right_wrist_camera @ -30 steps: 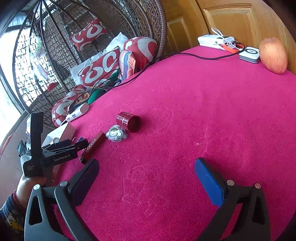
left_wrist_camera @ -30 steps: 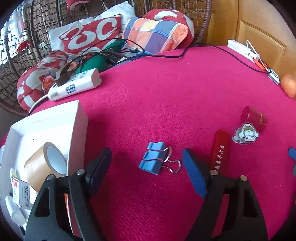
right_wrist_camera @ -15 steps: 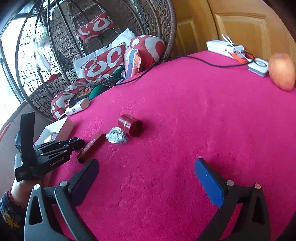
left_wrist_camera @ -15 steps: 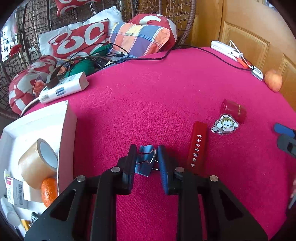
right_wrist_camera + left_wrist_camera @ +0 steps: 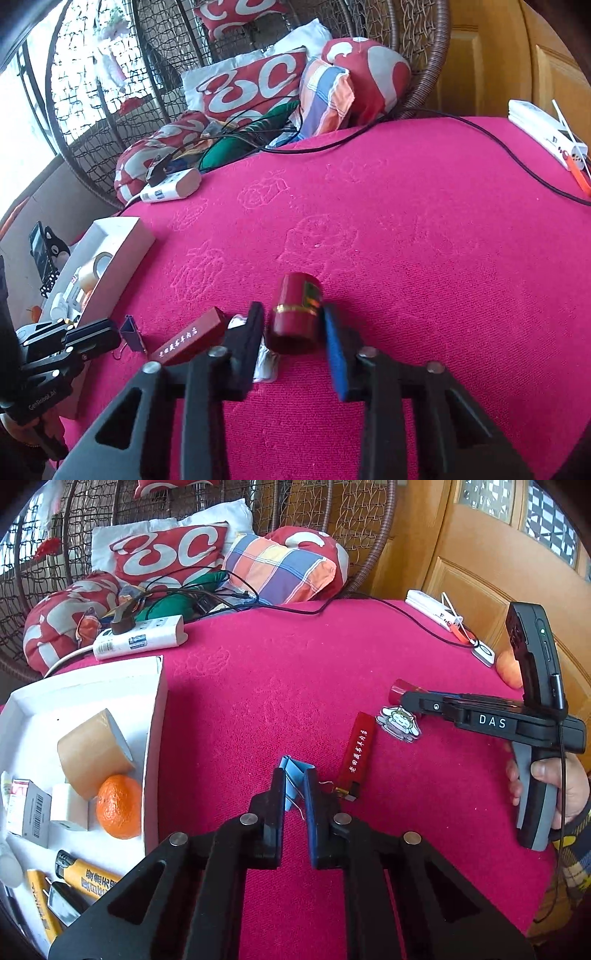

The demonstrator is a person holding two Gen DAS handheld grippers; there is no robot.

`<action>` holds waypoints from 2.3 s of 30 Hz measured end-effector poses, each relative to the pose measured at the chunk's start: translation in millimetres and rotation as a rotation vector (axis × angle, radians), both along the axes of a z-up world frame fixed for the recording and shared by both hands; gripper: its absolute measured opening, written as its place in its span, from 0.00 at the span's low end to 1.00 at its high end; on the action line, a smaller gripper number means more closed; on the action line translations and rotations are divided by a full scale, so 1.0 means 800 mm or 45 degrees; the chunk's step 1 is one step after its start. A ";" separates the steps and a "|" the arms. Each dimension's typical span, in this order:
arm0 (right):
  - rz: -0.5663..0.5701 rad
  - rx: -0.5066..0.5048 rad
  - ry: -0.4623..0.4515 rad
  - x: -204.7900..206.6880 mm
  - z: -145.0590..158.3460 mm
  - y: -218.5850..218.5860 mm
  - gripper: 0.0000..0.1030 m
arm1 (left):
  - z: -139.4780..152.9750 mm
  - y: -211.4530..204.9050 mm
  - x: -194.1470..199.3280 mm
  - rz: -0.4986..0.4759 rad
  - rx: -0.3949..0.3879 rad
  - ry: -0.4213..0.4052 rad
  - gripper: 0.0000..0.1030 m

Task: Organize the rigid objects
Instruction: 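Grasp the blue binder clip with the left gripper while the right gripper grasps the red canister, then carry the binder clip in the left gripper while the right gripper carries the red canister to the tray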

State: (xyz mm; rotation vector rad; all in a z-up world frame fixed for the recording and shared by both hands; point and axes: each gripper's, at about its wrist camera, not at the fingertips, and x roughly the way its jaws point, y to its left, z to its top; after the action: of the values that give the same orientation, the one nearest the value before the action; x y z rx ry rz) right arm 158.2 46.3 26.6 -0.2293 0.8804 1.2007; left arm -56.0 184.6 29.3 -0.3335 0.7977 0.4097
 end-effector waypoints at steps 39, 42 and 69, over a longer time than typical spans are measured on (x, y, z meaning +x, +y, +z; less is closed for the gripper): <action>-0.142 0.324 0.212 -0.012 0.031 -0.118 0.28 | -0.033 -0.002 0.046 -0.119 0.107 0.107 0.32; -0.141 0.340 0.183 -0.015 0.039 -0.122 0.28 | -0.028 -0.003 0.039 -0.100 0.095 0.080 0.23; -0.036 0.523 0.030 -0.077 0.123 -0.142 0.28 | 0.062 -0.048 -0.047 0.016 0.178 -0.139 0.20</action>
State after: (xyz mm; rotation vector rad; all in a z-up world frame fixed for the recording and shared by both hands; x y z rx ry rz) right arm 96.9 -67.3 125.0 0.1291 0.6372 1.3301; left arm -93.4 146.0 78.9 -0.2289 0.6566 0.4528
